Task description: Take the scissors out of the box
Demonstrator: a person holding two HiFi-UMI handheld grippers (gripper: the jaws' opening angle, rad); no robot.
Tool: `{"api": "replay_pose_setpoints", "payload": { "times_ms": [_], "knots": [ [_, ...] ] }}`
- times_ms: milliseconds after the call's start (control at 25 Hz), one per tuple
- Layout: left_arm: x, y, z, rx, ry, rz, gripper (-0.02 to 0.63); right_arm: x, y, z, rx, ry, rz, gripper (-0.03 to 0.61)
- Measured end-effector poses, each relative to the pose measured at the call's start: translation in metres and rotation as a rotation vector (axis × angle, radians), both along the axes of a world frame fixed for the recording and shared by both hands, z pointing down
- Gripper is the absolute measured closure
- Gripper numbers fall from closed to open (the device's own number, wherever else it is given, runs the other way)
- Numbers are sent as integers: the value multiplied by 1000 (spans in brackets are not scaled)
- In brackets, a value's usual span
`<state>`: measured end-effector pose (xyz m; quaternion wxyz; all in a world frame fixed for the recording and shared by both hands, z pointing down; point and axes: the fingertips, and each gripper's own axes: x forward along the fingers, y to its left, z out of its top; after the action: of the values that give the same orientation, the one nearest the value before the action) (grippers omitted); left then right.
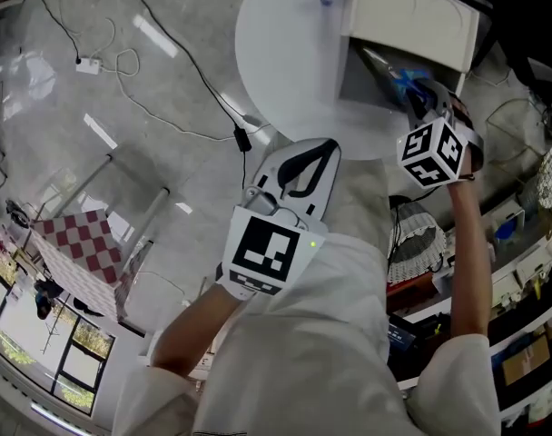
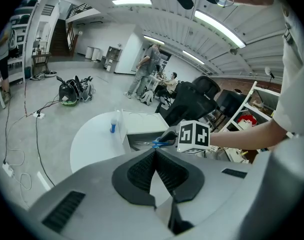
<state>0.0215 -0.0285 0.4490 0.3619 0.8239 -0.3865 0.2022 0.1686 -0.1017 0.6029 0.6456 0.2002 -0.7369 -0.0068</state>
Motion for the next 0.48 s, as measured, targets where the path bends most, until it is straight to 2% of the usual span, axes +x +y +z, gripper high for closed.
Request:
{"api": "replay_pose_setpoints", "payload": {
  "times_ms": [480],
  "knots": [
    [8, 0, -43, 73, 12, 37, 603, -2, 15, -68, 92, -80, 94, 433]
  ]
}}
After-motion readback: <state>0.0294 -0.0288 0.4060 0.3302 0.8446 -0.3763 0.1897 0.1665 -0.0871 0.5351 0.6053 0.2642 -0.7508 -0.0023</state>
